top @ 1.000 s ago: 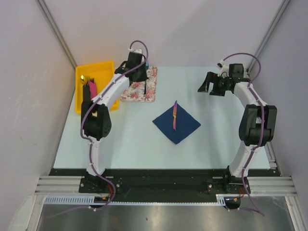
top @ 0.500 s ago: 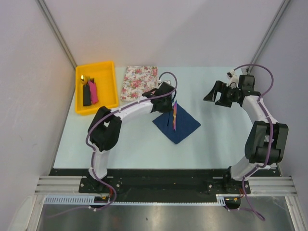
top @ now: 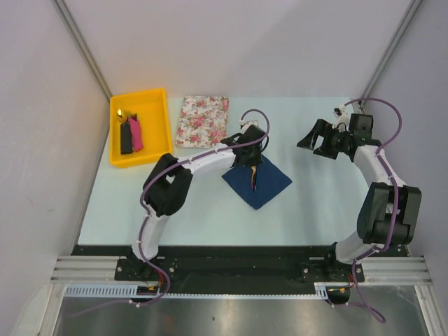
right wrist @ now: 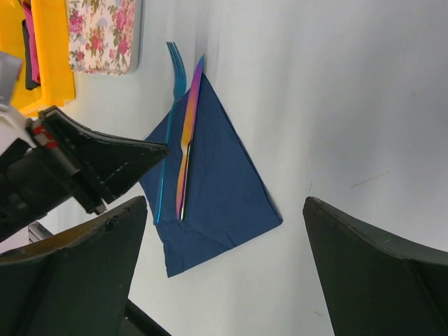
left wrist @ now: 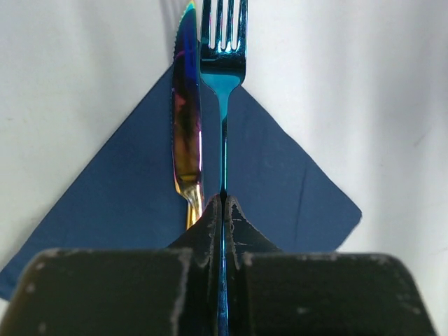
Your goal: Place the utensils on the paper napkin and roll it up
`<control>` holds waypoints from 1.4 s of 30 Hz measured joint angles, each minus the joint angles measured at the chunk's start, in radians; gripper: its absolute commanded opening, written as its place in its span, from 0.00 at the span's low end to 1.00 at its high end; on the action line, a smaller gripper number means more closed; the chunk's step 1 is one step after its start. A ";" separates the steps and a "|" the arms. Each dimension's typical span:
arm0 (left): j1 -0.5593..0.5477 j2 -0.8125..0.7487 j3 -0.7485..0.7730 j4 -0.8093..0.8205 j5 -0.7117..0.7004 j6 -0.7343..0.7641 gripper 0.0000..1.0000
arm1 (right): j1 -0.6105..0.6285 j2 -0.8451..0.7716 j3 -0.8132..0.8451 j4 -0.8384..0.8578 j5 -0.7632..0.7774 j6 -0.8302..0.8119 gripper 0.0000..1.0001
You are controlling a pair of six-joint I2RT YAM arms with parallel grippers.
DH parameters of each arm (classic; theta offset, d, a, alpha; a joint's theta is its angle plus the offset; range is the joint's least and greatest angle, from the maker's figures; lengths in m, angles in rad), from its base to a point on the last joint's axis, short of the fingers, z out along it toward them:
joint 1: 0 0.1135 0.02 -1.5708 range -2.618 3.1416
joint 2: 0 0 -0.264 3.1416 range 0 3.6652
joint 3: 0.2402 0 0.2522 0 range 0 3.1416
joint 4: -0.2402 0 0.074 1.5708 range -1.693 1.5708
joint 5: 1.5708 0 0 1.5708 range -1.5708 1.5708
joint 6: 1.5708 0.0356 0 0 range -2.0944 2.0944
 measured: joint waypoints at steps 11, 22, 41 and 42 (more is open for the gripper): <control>0.001 0.068 0.055 0.005 -0.002 -0.016 0.00 | 0.000 -0.002 -0.004 0.022 0.000 0.021 1.00; -0.002 0.115 0.056 0.002 -0.002 -0.042 0.00 | 0.000 -0.005 -0.023 0.029 0.000 0.023 1.00; -0.007 0.116 0.056 -0.010 0.008 -0.060 0.17 | 0.000 -0.009 -0.037 0.037 0.000 0.031 1.00; -0.008 0.116 0.056 -0.013 0.010 -0.060 0.19 | 0.000 -0.009 -0.037 0.038 0.000 0.031 1.00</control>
